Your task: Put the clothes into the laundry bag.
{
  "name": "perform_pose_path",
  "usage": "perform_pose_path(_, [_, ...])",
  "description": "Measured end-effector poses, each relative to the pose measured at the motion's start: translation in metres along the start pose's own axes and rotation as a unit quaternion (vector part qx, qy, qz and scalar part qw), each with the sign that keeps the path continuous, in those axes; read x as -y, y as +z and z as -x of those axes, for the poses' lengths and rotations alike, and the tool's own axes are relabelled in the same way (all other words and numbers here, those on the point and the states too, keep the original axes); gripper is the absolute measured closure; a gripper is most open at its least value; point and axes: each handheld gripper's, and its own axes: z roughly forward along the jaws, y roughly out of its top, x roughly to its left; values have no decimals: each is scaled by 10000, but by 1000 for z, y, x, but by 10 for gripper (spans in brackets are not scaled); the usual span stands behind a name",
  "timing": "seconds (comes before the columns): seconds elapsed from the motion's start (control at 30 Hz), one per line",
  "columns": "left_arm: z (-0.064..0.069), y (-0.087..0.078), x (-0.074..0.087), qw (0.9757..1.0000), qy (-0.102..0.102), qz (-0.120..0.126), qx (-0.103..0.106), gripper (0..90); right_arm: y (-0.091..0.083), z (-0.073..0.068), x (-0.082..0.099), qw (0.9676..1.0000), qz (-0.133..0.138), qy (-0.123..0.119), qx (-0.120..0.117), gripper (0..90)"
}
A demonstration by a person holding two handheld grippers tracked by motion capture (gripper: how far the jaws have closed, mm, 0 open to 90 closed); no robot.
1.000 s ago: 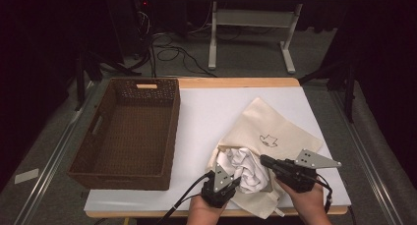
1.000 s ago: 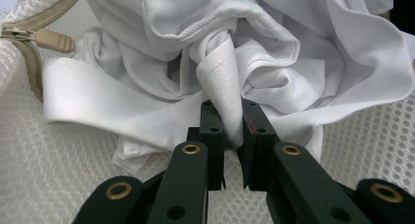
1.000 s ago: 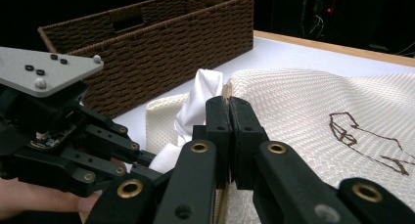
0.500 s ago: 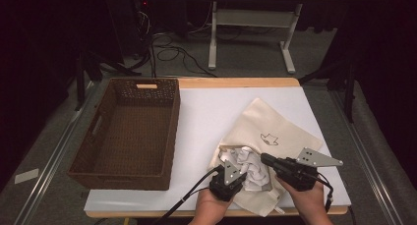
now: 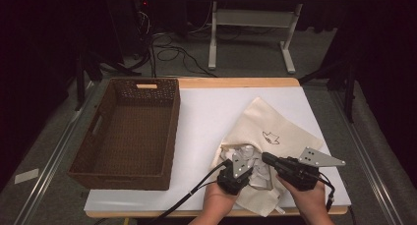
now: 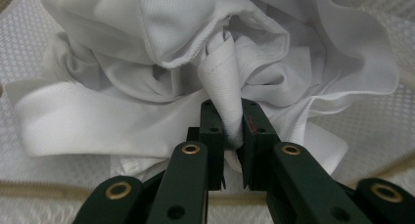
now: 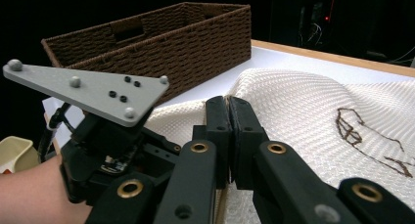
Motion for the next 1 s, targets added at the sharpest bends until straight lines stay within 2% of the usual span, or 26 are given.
perform_pose_path(0.33, [3, 13, -11, 9998, 133, -10, -142, 795, -3, 1, -1, 10000, 84, 7, 21, 896])
perform_pose_path(0.4, [3, 12, -9, 9998, 167, 73, -112, 740, -4, 2, -1, 9999, 89, 45, 63, 896])
perform_pose_path(0.5, [2, 8, -5, 9999, 102, 66, -59, 648, -4, 3, 0, 9999, 88, 67, 59, 896])
perform_pose_path(0.6, [2, 1, 1, 9999, 125, 65, 17, 565, -4, 3, 0, 9999, 83, 43, 59, 896])
perform_pose_path(0.7, [4, -5, 8, 9998, 215, 35, 1, 523, -4, 3, 0, 9999, 81, 56, 76, 896])
perform_pose_path(0.77, [4, -5, 11, 9997, 233, -15, -10, 622, -4, 3, 0, 9999, 78, 46, 79, 896])
perform_pose_path(0.93, [2, -3, 9, 9995, 177, -145, -232, 896, -2, 2, 1, 10000, 48, 42, 74, 896])
perform_pose_path(1.0, [0, -1, 8, 9994, 132, -138, -281, 896, -3, 3, 1, 9999, 61, 53, 84, 896])
